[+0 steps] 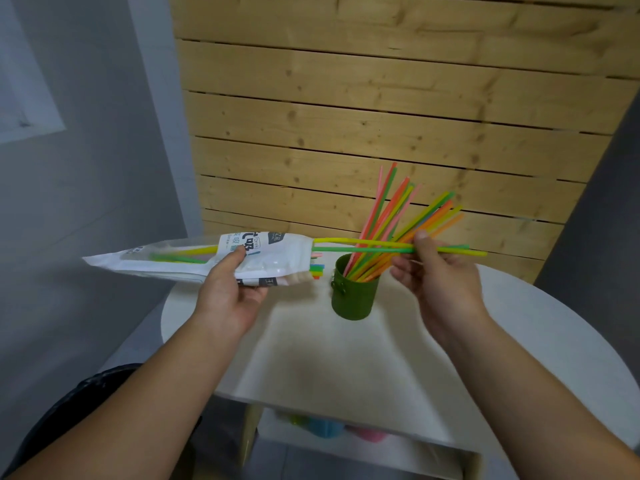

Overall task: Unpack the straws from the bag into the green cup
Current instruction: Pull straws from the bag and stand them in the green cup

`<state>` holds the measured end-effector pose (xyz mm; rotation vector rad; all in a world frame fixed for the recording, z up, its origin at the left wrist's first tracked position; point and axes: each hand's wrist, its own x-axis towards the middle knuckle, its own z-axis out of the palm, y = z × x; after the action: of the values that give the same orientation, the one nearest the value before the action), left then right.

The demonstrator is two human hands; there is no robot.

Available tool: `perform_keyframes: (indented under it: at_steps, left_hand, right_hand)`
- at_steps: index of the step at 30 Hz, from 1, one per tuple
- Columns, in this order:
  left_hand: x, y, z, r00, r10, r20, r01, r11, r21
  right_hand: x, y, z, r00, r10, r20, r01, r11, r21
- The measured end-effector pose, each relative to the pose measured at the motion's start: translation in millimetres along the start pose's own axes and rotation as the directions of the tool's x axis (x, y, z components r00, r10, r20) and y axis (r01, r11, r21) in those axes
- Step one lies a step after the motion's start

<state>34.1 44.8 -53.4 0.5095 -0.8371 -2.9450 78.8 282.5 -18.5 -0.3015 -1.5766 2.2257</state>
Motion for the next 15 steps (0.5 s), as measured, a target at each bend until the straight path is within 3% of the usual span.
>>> perform_keyframes:
  at_steps: [5,15]
  left_hand:
    - [8,5,-6,1.000,0.010,-0.027,-0.010,1.000,-0.010]
    - [4,-5,-3,1.000,-0.018,-0.022,0.018,1.000,0.016]
  right_hand:
    - [21,-26,-30,0.969,-0.240,-0.058,0.215,0.936,-0.280]
    - [26,-30,-28,0.920,-0.391,-0.028,0.326,0.802,-0.500]
